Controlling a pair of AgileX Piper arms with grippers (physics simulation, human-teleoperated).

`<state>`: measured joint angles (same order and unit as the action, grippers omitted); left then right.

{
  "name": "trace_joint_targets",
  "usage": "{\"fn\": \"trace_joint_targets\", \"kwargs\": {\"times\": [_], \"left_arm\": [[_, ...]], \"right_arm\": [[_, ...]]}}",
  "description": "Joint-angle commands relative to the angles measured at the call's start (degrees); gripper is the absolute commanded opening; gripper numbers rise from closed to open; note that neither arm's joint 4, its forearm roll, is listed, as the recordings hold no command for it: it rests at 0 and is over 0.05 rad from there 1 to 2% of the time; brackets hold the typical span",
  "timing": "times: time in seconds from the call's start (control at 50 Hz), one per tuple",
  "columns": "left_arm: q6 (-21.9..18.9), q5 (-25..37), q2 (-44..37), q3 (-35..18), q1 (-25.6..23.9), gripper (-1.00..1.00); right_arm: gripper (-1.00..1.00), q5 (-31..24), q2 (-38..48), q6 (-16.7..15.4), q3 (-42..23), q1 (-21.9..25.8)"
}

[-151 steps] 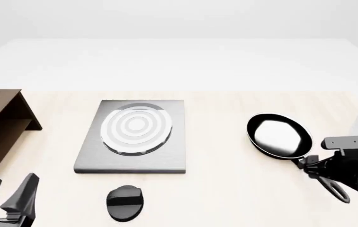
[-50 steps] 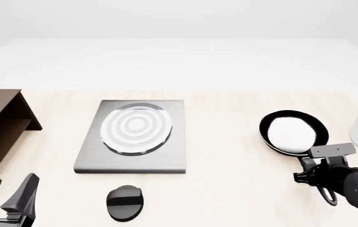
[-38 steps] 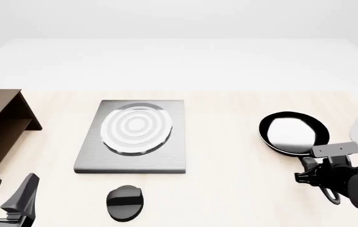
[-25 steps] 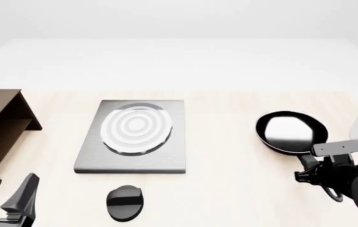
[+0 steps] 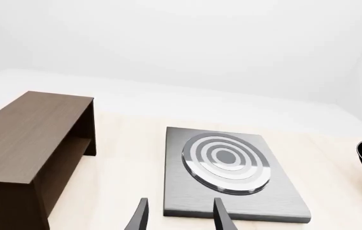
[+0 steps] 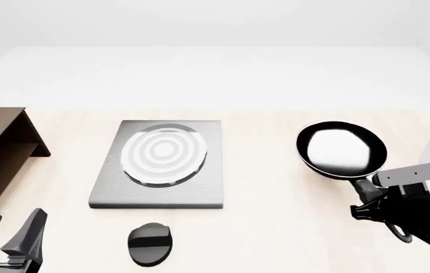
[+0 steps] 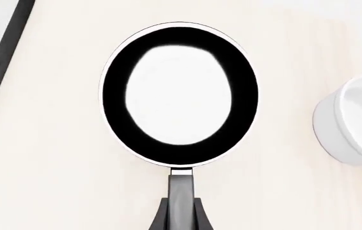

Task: Turn on the stove and put the frying pan on it.

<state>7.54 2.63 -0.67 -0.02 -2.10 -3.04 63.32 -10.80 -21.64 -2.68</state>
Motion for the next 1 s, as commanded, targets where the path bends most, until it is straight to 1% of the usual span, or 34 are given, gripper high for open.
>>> {"fn": "trace_joint_targets", "kwargs": {"times": [0.02,0.22,0.24,0.28,0.46,0.54,1.0], "left_arm": [[-0.3,0.3,0.7,0.0,-0.1,1.00],[-0.3,0.4,0.7,0.0,-0.1,1.00],[-0.3,0.3,0.7,0.0,-0.1,1.00],[-0.3,0.3,0.7,0.0,-0.1,1.00],[-0.3,0.2,0.7,0.0,-0.1,1.00],[-0.4,0.2,0.7,0.0,-0.2,1.00],[-0.8,0.1,0.7,0.0,-0.4,1.00]], "right_arm": [[-1.00,-3.5,-5.6,2.3,-1.4,4.5],[-1.00,-3.1,-5.3,3.4,-2.0,8.1],[-1.00,-2.7,-4.8,3.7,-2.3,9.2],[-1.00,-2.6,-4.6,3.7,-2.4,9.5],[-1.00,-1.5,-1.3,5.2,-5.9,15.2],[-1.00,-1.0,0.2,5.6,-7.1,16.9],[-1.00,2.1,9.5,6.3,-13.9,24.9]]}}
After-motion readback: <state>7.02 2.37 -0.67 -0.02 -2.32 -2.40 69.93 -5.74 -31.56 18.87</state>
